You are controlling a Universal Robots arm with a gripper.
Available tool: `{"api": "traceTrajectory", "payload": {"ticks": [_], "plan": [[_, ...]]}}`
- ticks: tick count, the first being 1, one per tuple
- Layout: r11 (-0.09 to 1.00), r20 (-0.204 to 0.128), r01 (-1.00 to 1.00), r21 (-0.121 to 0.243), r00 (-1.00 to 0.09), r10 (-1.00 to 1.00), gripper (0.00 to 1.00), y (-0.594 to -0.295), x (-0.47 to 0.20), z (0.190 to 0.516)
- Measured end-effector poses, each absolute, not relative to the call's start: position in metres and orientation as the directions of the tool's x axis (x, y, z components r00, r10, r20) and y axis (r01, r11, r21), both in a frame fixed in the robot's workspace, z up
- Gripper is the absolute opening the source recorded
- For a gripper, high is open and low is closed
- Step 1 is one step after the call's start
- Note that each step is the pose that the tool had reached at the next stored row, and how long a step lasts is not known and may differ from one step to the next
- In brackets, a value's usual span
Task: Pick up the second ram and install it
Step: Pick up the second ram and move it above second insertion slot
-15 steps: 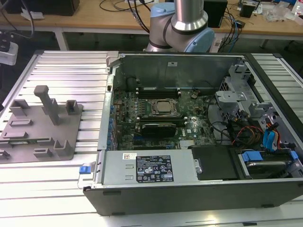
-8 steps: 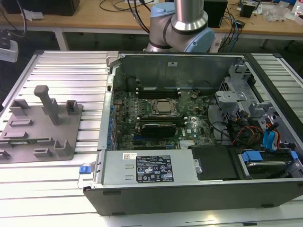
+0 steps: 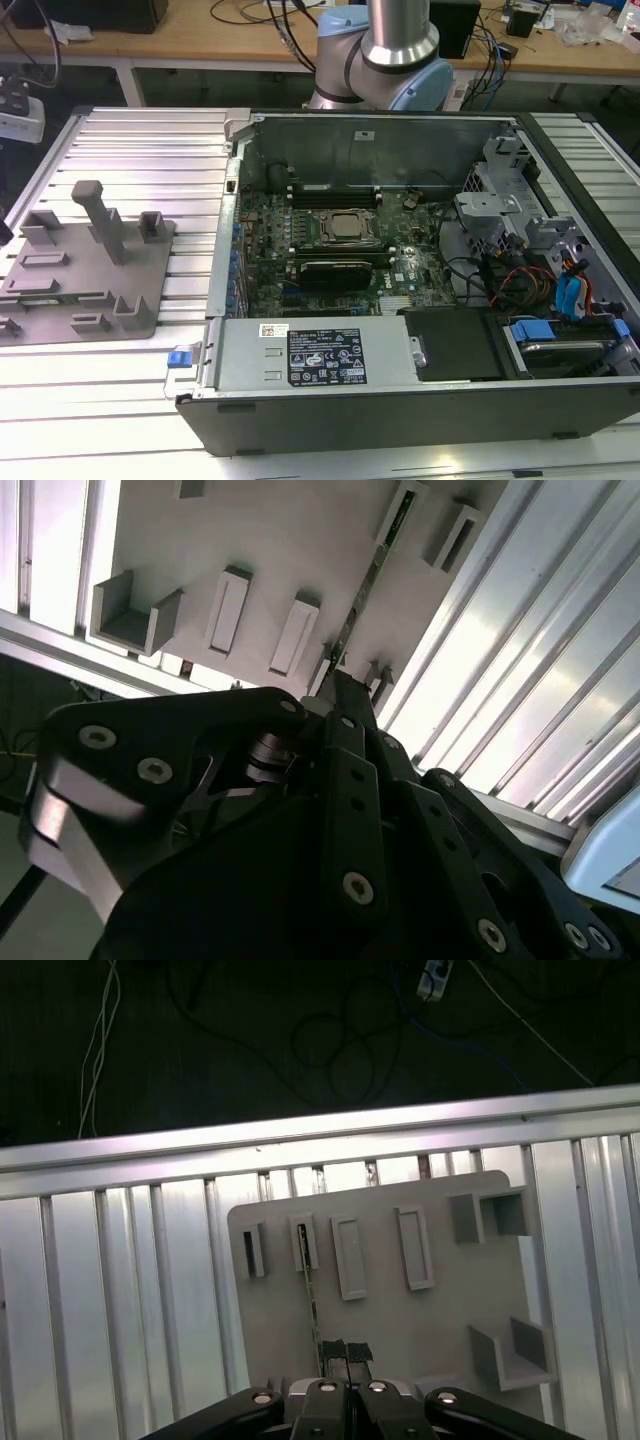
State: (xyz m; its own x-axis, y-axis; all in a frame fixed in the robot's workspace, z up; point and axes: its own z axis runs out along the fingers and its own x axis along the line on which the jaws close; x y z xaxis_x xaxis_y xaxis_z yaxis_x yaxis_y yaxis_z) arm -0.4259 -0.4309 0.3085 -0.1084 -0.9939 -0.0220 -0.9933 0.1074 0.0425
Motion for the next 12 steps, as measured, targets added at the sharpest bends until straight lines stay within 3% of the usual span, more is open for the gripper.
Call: {"api": "traceTrajectory", "payload": {"ticks": [12], "plan": [[0.107,-0.022,-0.993,0.043,-0.108,-0.994,0.08,-0.431,-0.426,0.294]]}}
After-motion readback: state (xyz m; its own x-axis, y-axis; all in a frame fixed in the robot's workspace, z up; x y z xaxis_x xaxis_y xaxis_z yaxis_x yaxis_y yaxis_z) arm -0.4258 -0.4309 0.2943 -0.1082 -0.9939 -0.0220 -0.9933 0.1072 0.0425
